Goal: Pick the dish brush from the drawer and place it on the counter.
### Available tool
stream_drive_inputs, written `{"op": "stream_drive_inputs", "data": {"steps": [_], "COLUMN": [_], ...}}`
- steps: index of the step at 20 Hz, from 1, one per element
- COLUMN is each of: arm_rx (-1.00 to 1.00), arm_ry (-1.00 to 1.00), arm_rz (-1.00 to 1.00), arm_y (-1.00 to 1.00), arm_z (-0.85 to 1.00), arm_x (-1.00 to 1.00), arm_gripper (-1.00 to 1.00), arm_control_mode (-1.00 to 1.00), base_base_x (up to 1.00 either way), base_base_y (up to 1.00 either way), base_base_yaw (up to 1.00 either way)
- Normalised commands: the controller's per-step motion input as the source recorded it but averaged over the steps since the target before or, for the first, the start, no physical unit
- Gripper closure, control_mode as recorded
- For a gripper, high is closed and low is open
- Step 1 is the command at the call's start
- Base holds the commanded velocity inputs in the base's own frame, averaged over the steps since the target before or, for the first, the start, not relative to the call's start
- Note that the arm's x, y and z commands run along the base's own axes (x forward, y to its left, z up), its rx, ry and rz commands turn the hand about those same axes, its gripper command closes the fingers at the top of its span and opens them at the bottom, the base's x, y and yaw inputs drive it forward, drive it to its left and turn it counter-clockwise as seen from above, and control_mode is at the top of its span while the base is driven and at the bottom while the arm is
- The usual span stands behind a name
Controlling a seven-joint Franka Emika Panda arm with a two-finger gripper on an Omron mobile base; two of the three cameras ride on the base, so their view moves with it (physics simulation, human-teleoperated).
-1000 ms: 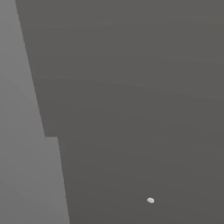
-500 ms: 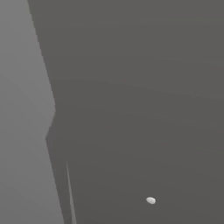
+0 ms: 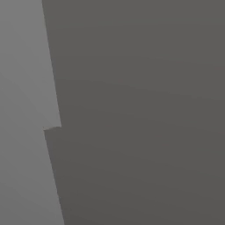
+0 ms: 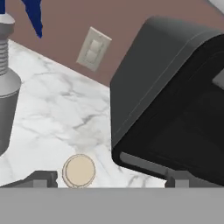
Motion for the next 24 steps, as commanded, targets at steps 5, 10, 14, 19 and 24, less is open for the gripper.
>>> {"op": "stream_drive_inputs", "data": {"steps": [5,10,14,19,24], "arm_rx": [0.23,0.18,0.14,0.06,0.02], "arm_ry": [0.0,-0.04,-0.06,-0.01,0.0], "arm_rz": [0.22,0.14,0.08,0.04,0.03], "arm_y": [-0.93,-0.85,-0.71,-0.7,-0.71], "arm_z": [0.57,0.31,0.46,0.92,1.0], "arm_x": [-0.77,-1.0,-1.0,-1.0,-0.74], "arm_gripper": [-1.0,-1.0,-1.0,-1.0,-1.0], "arm_control_mode": [-1.0,-1.0,-1.0,-1.0,-1.0], "base_base_x": [0.0,0.0,0.0,0.0,0.0], "base_base_y": [0.0,0.0,0.0,0.0,0.0], "base_base_yaw": [0.0,0.0,0.0,0.0,0.0]}}
